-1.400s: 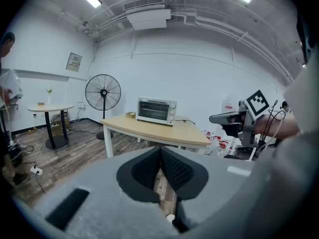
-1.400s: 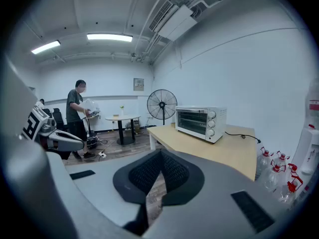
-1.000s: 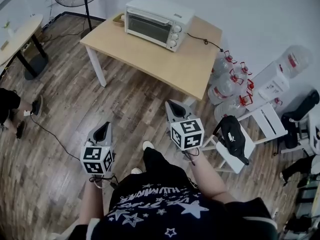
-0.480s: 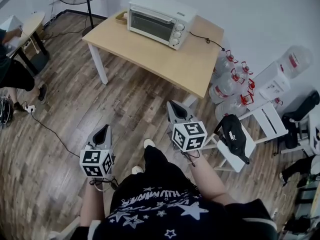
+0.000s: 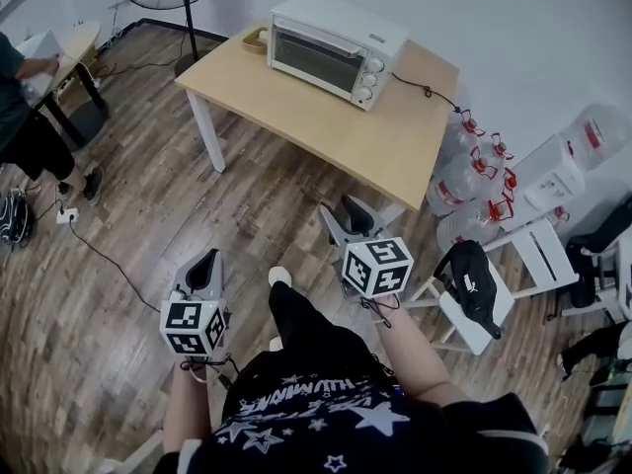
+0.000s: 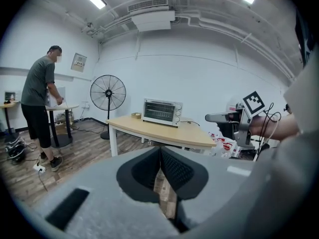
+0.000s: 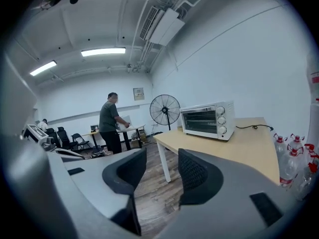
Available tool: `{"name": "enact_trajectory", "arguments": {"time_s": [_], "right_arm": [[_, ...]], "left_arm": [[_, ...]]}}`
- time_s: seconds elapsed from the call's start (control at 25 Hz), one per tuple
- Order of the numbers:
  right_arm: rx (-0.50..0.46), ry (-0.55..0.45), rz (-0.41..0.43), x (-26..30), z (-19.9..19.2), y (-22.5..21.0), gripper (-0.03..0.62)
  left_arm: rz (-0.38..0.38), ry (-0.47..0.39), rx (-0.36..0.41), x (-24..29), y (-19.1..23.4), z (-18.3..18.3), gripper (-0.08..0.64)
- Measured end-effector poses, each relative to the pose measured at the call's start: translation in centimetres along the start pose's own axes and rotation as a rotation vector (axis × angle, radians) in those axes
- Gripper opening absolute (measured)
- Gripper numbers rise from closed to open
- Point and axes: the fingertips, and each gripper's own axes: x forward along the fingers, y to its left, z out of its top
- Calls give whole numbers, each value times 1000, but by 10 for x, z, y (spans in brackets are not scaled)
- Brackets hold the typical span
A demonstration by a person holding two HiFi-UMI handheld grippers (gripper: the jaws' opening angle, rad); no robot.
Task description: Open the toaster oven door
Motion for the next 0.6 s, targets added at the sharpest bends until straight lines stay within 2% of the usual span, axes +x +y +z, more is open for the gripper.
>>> {"name": "enact_trajectory", "arguments": {"time_s": [0.2,0.6], "right_arm": [[25,-7,-1,47,11,-13,192],[54,-17,-14,145,53,-61,201]], "left_arm": [[16,13,10,29,29,12,20],[28,-1,16,116,74,70,20]]}}
